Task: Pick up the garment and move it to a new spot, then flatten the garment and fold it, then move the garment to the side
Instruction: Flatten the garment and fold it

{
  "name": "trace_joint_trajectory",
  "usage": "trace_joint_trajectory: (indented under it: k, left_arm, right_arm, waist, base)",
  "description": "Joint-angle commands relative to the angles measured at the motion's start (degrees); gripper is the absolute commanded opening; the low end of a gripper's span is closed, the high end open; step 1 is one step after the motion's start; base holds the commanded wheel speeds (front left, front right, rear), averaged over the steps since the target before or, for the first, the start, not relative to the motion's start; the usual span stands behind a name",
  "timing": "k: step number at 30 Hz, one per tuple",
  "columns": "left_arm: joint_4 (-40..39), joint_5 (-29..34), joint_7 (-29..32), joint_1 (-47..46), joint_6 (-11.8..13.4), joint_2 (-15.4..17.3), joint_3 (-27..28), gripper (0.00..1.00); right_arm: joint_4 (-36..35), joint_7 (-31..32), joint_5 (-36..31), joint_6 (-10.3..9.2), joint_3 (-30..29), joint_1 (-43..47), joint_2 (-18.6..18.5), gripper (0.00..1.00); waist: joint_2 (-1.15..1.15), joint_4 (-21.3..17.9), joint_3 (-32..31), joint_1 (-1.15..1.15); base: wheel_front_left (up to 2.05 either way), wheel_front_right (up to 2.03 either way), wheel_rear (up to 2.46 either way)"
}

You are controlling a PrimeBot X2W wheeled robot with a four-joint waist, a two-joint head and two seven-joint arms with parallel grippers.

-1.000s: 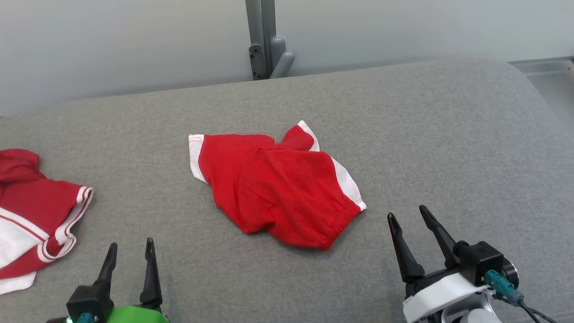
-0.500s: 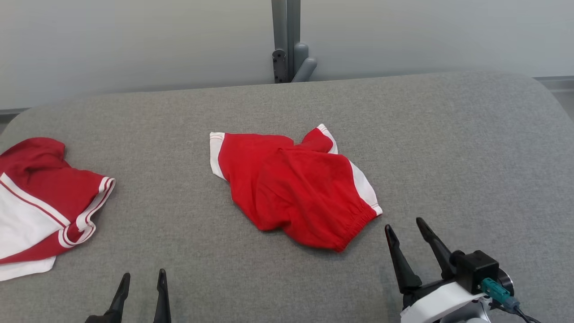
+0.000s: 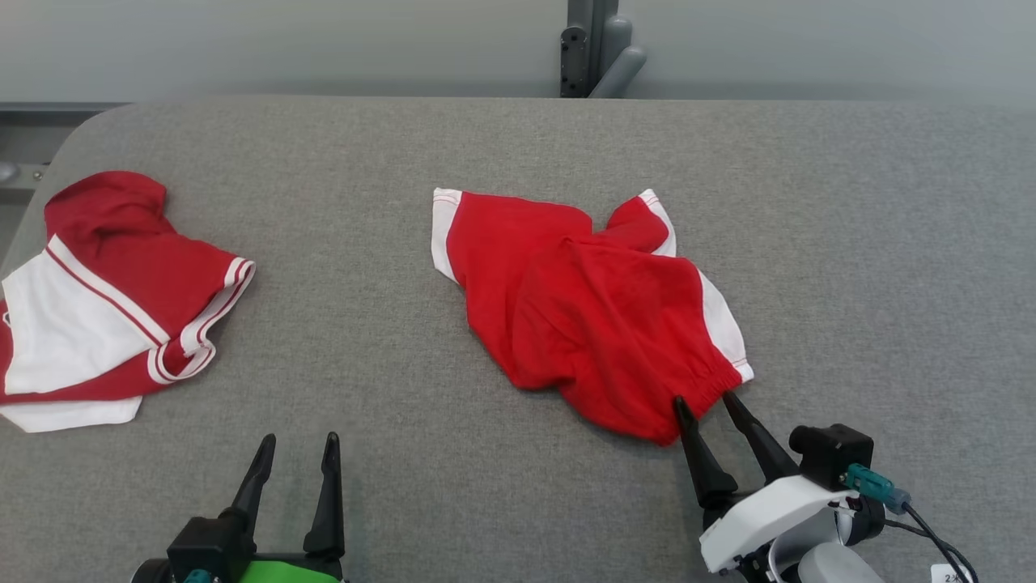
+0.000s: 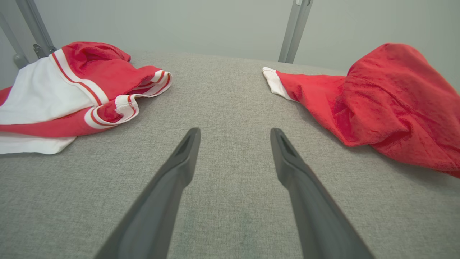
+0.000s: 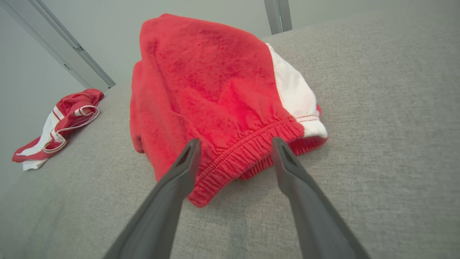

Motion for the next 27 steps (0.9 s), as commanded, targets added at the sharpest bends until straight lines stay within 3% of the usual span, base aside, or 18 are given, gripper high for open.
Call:
trace_joint_trajectory:
  k: [1, 11, 19, 20, 22, 27]
  left_arm:
    - [-0.3, -0.4, 0.0, -1.1, 0.0, 0.1, 0.0, 1.00]
    - [-0.5, -1.1, 0.0, -2.2, -0.4, 0.0, -1.0, 1.00]
    - [-0.3, -1.5, 0.0, -3.4, -0.5, 0.0, -1.5, 1.00]
    - [-0.2, -1.5, 0.0, -3.6, -0.5, 0.0, -1.6, 1.00]
    - [-0.1, -1.7, 0.0, -4.1, -0.6, 0.0, -2.0, 1.00]
    - [0.4, -2.2, 0.0, -4.5, -0.7, 0.0, -2.7, 1.00]
  right_arm:
    - [0.4, -0.2, 0.3, -0.04, -0.1, -0.8, 0.0, 1.00]
    - [3.1, -0.2, 4.8, -0.04, -5.7, -1.7, 0.9, 1.00]
    - [2.5, -0.2, 5.8, -0.04, -5.3, -3.6, 1.1, 0.99]
    - [2.6, -0.2, 5.9, -0.04, -5.6, -3.9, 1.1, 0.71]
    - [2.4, -0.2, 5.6, -0.04, -6.6, -4.5, 1.1, 0.00]
    - [-1.3, -0.2, 4.5, -0.03, -9.8, -6.9, 0.2, 0.00]
  waist:
    - [0.57, 1.9, 1.9, 0.00]
    - [0.57, 3.5, 4.1, 0.00]
    - [0.57, 3.8, 5.3, 0.00]
    - [0.57, 3.9, 5.4, 0.00]
    - [0.57, 4.4, 5.5, 0.00]
    - [0.57, 6.1, 5.3, 0.00]
  base:
    - [0.00, 0.00, 0.00]
    - [0.00, 0.00, 0.00]
    - [0.00, 0.00, 0.00]
    - [0.00, 0.00, 0.00]
    - [0.00, 0.00, 0.00]
    - [0.00, 0.00, 0.00]
